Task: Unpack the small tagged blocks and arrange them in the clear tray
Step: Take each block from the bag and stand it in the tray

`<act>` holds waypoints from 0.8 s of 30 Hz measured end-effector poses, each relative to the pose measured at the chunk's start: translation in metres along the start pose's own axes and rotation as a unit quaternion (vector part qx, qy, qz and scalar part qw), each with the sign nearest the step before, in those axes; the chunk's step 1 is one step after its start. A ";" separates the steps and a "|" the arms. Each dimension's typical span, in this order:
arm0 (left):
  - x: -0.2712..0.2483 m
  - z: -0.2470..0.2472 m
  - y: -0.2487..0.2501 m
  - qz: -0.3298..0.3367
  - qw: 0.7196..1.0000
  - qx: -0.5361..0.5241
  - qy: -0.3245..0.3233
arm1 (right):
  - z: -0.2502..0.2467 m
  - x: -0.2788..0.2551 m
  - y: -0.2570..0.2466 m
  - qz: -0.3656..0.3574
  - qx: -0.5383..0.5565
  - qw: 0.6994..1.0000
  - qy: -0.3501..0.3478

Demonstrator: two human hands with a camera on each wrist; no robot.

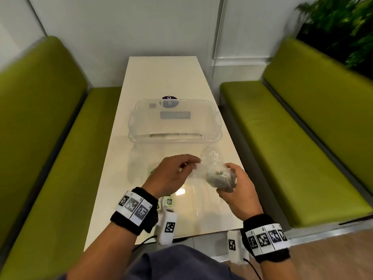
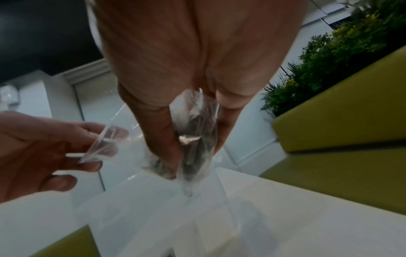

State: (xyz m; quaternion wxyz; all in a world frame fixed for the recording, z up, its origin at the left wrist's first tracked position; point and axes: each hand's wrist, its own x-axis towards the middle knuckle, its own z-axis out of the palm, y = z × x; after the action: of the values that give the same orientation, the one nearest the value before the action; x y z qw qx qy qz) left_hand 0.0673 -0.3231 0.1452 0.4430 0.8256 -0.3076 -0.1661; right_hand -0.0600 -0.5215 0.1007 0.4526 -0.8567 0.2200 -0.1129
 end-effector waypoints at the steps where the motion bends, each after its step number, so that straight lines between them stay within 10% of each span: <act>1: -0.002 -0.005 0.000 -0.001 1.000 -0.007 -0.003 | -0.002 -0.001 -0.006 -0.010 0.007 1.000 -0.007; 24: -0.036 -0.042 0.010 -0.005 0.992 -0.067 -0.106 | -0.001 -0.012 -0.034 -0.014 0.349 0.925 -0.150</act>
State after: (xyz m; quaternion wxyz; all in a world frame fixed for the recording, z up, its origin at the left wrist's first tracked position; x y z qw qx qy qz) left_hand 0.0593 -0.2768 0.1765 0.4611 0.7732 -0.3373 -0.2753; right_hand -0.0617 -0.5000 0.1295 0.7493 -0.6542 0.0840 -0.0593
